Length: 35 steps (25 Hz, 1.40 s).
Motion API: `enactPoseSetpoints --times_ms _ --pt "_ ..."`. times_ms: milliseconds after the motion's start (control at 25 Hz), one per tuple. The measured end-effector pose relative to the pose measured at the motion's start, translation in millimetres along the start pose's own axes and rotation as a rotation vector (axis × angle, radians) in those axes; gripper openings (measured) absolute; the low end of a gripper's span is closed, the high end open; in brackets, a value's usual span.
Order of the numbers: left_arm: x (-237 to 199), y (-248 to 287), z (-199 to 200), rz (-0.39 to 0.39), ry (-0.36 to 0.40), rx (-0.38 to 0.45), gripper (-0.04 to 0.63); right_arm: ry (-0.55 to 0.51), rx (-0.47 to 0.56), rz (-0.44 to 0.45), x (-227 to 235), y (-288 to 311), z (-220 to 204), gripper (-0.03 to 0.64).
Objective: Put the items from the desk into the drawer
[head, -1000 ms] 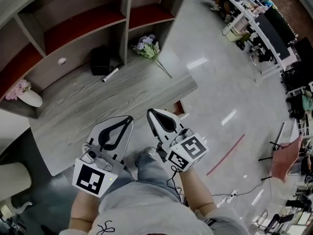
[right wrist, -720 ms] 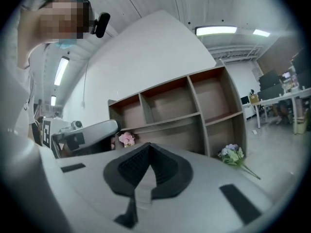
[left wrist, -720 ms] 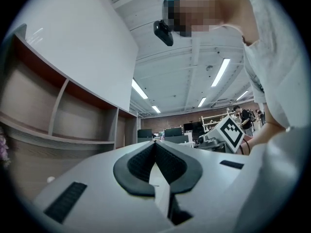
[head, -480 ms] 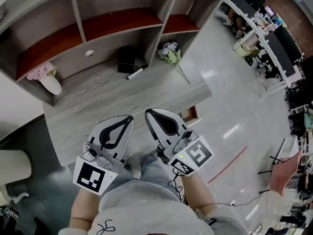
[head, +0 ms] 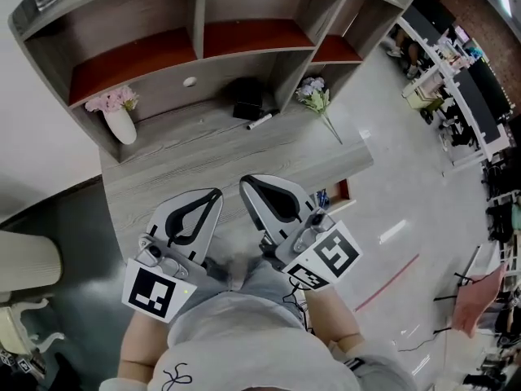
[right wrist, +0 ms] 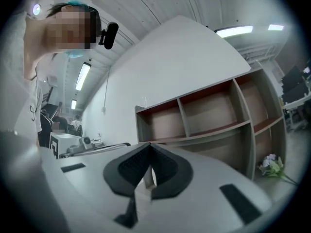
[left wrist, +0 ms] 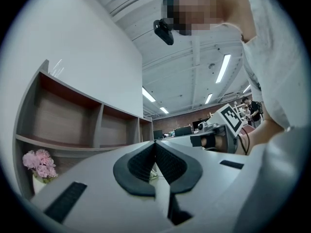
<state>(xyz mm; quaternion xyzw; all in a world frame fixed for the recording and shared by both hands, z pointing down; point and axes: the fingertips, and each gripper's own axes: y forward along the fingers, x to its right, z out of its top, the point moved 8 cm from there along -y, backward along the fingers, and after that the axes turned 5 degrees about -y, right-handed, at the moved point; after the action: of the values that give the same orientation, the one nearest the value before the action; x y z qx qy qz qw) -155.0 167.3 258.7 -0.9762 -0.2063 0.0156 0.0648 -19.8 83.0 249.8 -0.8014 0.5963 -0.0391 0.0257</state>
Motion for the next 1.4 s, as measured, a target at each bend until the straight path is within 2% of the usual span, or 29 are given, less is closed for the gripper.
enactPoseSetpoints --times_ms 280,640,920,1400 --pt "-11 -20 2 0.015 -0.028 0.022 0.009 -0.015 -0.024 0.009 -13 15 4 0.008" --pt "-27 -2 -2 0.053 -0.038 0.033 0.009 -0.02 -0.043 0.017 19 28 1 0.008" --pt "-48 39 -7 0.085 -0.032 0.034 0.009 -0.018 -0.044 0.044 68 47 -3 0.008" --pt "-78 135 -21 0.119 -0.042 0.049 0.009 -0.024 -0.108 0.05 190 69 -21 0.008"
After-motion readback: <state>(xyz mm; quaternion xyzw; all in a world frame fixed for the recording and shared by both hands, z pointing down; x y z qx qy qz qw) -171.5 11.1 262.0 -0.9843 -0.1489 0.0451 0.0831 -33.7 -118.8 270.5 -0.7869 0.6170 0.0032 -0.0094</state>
